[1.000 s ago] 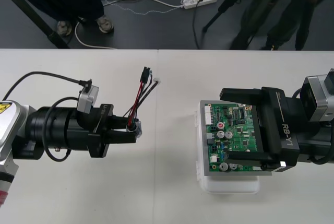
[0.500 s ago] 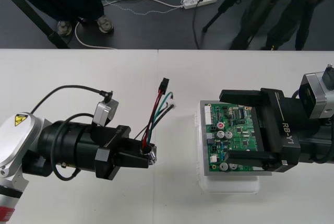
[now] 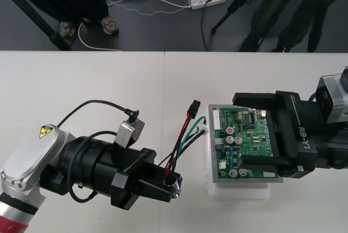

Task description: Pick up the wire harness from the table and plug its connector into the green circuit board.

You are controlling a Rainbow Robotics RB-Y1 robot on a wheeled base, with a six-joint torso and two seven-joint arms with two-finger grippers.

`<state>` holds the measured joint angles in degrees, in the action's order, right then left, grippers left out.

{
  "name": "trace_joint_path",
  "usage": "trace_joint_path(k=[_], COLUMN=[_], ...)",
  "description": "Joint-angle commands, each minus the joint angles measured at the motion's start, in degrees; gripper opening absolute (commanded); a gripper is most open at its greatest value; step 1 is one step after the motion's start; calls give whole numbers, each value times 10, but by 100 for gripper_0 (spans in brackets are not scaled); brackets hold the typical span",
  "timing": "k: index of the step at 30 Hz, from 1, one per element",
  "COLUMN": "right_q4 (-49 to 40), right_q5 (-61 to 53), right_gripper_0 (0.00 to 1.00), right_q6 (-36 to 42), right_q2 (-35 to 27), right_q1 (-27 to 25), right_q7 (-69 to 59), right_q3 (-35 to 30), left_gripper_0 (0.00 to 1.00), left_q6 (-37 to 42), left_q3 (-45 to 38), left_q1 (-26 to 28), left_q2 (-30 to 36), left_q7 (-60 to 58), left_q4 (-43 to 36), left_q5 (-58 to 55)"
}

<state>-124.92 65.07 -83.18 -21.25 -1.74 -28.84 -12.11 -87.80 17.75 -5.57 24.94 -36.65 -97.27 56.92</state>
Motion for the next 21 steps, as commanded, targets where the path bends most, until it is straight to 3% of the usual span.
trace_joint_path(k=[1,8,11,21], right_q4=[-3,28,68,151], right_q5=[-15,-31,-45,-74], right_gripper_0=[100,100,100,100], right_q6=[-5,-37,-68,-68], right_q2=[-32,-56,-64,-66], right_q1=[15,46,83,166], right_q7=[-29,-32,-30,-30], right_q3=[-17,-17,-17,-10], left_gripper_0=[0,0,0,0], left_q6=[-22,-22,-22,-22], left_q3=[21,29,39,42], left_q1=[-3,-7,-10,-16], left_q2=[-7,-7,-7,-8], left_q7=[-20,-40,-75,-105], left_q4=[-24,-42,-48,-55], left_q5=[-35,-56,-74,-90])
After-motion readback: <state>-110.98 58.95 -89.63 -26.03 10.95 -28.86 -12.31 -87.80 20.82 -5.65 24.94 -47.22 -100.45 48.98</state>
